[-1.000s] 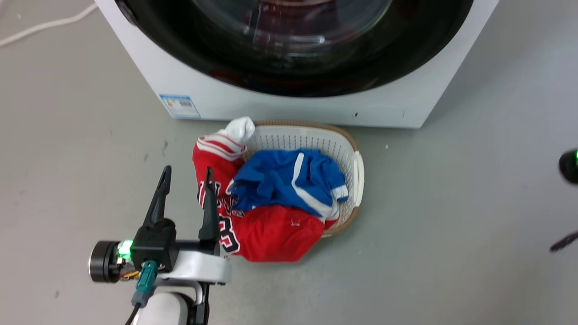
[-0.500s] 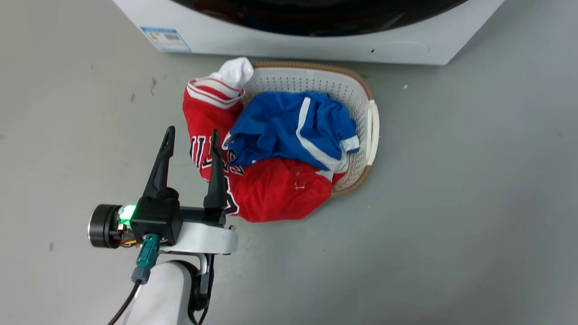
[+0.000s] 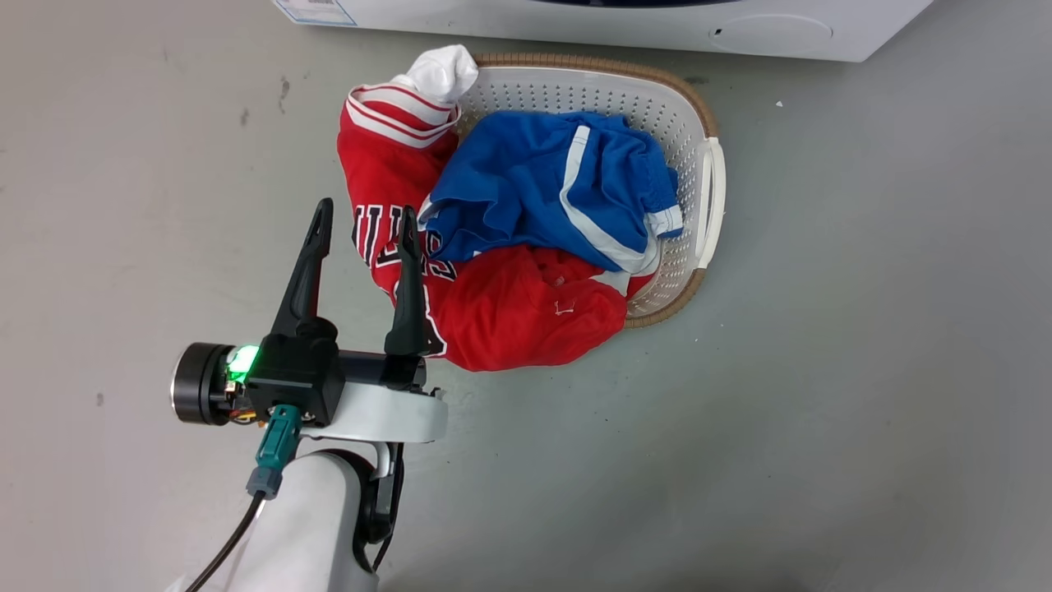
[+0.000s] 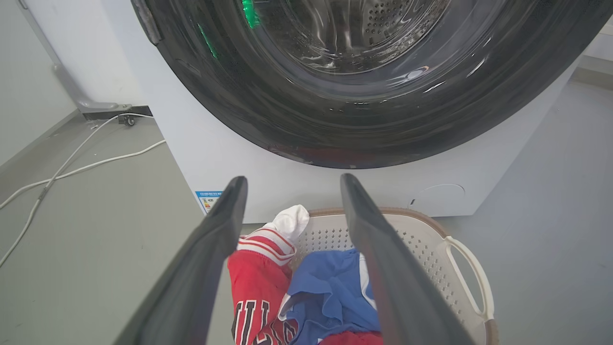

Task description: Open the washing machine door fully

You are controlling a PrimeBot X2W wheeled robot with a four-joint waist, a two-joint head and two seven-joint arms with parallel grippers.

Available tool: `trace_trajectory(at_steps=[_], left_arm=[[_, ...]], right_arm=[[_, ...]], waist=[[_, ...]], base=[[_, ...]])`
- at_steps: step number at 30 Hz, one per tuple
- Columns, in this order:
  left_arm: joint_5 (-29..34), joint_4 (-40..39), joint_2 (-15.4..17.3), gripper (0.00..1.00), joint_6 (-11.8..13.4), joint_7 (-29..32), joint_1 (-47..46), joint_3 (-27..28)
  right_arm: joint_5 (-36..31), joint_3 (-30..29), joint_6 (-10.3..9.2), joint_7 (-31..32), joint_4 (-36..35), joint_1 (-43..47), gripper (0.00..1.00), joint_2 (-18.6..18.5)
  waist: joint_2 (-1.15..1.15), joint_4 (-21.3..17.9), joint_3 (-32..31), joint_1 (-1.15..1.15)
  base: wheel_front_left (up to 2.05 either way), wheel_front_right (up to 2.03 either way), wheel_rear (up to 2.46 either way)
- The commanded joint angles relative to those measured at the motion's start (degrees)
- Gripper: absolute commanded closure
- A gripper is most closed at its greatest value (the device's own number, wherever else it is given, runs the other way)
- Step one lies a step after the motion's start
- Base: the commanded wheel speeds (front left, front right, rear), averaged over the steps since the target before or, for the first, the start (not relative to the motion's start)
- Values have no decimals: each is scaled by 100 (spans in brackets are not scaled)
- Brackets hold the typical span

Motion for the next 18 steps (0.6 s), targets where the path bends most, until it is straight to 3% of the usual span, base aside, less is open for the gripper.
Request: trace_trajectory(at_steps=[1,18], left_arm=[[-32,-1,-8,0,27,-16,-122,-26],[-118,151,-8,0,22,-16,-164,-98]], right_arm=[[-82,118,1,80,70,-140,100,4],[-361,590,7,536,-57,40,100,126]], waist=[[0,14,49,-1],[0,-35,-19,-1]], base=[[0,0,0],[0,0,0]])
